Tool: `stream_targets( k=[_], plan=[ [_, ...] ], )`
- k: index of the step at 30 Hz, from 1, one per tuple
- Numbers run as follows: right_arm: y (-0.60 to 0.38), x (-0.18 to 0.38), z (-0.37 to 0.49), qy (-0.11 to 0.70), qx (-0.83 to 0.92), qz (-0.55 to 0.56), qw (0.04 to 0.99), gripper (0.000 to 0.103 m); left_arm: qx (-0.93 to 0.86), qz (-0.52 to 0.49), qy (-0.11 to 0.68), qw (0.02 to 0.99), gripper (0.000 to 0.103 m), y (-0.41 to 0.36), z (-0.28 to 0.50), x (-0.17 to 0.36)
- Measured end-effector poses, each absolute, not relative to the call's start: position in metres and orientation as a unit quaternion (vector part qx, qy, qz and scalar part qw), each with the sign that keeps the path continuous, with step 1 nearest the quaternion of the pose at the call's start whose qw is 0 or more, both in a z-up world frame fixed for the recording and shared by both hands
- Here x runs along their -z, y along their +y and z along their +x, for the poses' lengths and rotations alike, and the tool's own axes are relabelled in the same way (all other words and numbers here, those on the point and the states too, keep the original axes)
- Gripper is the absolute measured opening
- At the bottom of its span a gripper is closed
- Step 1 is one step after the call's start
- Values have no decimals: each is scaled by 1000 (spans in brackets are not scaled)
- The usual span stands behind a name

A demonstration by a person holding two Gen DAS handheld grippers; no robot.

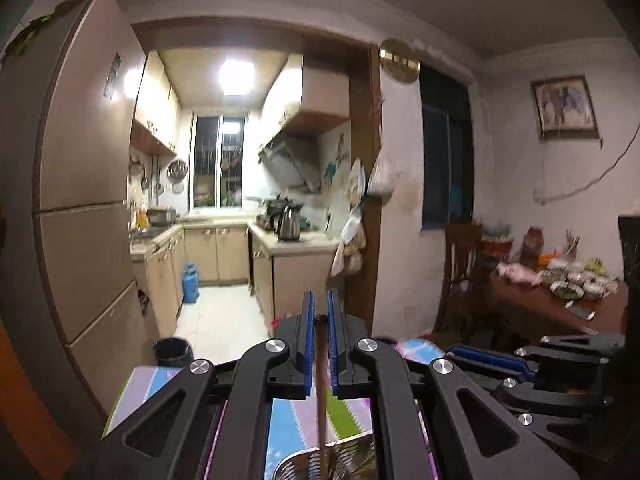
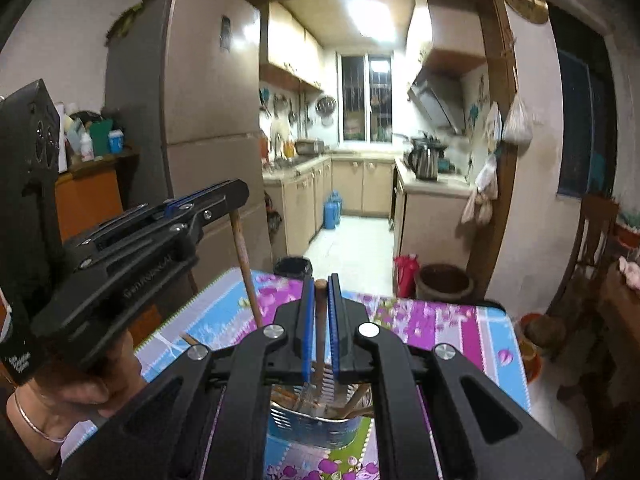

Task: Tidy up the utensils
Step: 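Lower the chopsticks into the holder and open both grippers, then move both open grippers back over the last chopsticks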

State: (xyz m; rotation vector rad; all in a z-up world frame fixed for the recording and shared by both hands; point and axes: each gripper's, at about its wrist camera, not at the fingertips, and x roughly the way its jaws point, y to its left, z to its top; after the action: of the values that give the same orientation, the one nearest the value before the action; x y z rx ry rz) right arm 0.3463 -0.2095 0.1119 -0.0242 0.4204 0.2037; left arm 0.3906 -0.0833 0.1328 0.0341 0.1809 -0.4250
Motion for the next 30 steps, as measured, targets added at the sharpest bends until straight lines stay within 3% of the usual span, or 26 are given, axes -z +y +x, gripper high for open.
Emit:
stream_targets(
  k=[6, 8, 10, 14, 18, 19, 20, 21, 22, 23, 25, 28, 30],
  plan=[
    [-199, -82, 360, 233, -92, -25, 968, 6, 181, 28, 134, 974, 9, -82, 410, -104],
    [-202, -85, 358, 226, -87, -19, 970, 11, 177, 20, 133, 975, 19, -77, 411, -109],
    [-210, -100, 347, 205, -83, -8, 975, 13, 170, 20, 122, 978, 20, -73, 404, -118],
    [-233, -148, 294, 129, -75, -8, 989, 13, 144, 7, 59, 988, 20, -48, 364, -161],
    [-267, -185, 200, 59, -64, -26, 996, 13, 125, 19, -28, 992, 22, -22, 267, -200],
    [-273, -186, 179, 52, -60, -32, 996, 16, 126, 34, -40, 991, 33, -19, 236, -200],
    [-280, -184, 152, 45, -55, -40, 997, 30, 127, 46, -43, 990, 48, -18, 214, -196],
    [-287, -176, 116, 42, -51, -50, 997, 41, 129, 68, -39, 989, 54, -18, 186, -186],
    [-291, -168, 96, 48, -49, -58, 996, 61, 129, 97, -26, 987, 62, -20, 160, -172],
    [-294, -153, 71, 61, -44, -69, 995, 70, 129, 120, -12, 984, 63, -21, 141, -157],
    [-297, -118, 36, 105, -32, -79, 991, 77, 142, 158, 56, 976, 63, -24, 101, -109],
    [-304, -44, -4, 206, 1, -67, 976, 78, 166, 194, 149, 955, 61, -29, 59, -35],
    [-306, 3, -18, 255, 16, -51, 965, 78, 174, 212, 214, 938, 50, -37, 30, 28]
  ],
)
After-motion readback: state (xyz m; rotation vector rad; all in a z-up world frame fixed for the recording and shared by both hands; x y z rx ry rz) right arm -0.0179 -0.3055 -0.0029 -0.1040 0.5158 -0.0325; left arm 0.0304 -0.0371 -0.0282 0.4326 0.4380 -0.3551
